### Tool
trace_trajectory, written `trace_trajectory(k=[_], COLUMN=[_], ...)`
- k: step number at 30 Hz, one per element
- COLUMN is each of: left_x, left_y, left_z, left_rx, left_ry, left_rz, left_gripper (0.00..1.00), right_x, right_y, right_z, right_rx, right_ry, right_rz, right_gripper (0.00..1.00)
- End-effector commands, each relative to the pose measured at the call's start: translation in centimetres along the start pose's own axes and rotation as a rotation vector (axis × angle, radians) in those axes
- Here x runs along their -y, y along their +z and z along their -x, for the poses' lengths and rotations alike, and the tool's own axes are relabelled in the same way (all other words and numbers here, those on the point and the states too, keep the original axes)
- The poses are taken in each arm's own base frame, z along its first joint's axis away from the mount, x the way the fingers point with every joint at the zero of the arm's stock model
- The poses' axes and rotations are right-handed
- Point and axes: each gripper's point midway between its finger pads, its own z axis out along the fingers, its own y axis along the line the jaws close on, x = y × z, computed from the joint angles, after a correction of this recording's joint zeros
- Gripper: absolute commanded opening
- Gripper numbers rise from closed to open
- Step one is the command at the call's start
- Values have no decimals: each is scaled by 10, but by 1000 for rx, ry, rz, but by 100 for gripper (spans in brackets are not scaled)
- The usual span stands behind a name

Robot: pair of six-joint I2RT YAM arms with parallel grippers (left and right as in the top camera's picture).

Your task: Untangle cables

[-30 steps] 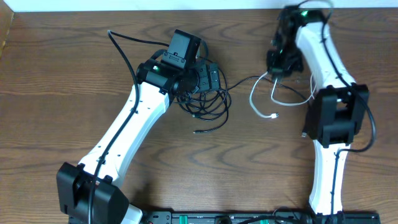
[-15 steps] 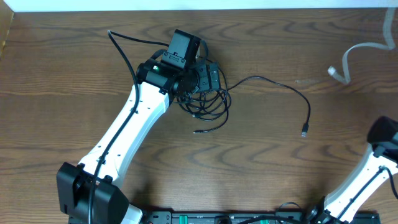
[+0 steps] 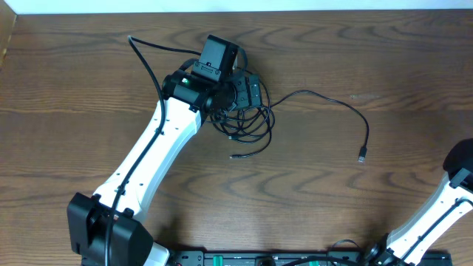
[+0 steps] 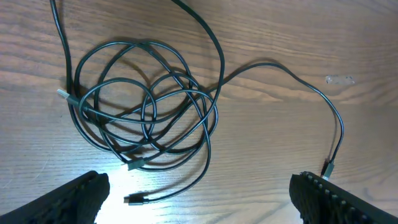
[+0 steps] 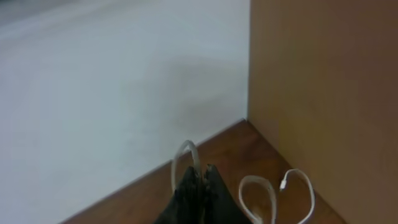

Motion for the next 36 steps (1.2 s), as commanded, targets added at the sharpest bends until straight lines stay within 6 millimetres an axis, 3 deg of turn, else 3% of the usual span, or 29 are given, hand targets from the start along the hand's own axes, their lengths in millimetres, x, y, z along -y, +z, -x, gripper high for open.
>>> trace_trajectory(k=[1,6,8,9,10,11,12,17,20,24,27,30,36], left_x=[-5,-5,-5,-5,-5,-5,-5,-5,-5,-5,-5,-5,-5], left_y=[1,1,1,1,1,1,1,1,1,1,1,1,1], left_z=[2,2,2,2,2,2,2,2,2,2,2,2,2], left_rx=[5,5,5,5,5,5,5,5,5,5,5,5,5], left_ry=[-4,-4,-4,-4,-4,-3,-4,-4,-3,-4,-3,-4,-3], left_rz=[16,16,16,16,16,16,16,16,16,16,16,16,16], left_gripper=[98,98,98,98,98,98,98,98,98,98,98,98,98], right_x=[15,23,24,24,24,24,22,0,-29,-76,-124,-179,-256], right_y=[34,59,62,63,63,64,63,54,44,25,4,-29,-85], right_z=[-48,-92,-98,-99,-100,-100,-100,-113,-126,-144,-165,-202,-257], right_rx=[-90,-159,-167,-169,-170,-170,-173,-252,-323,-426,-526,-689,-873], right_ry=[-28,49,52,52,52,52,54,74,84,84,76,57,-135], right_rz=[-55,-71,-73,-73,-73,-72,-67,40,142,265,376,474,597], right_gripper=[1,1,3,13,38,74,99,99,99,99,99,99,99])
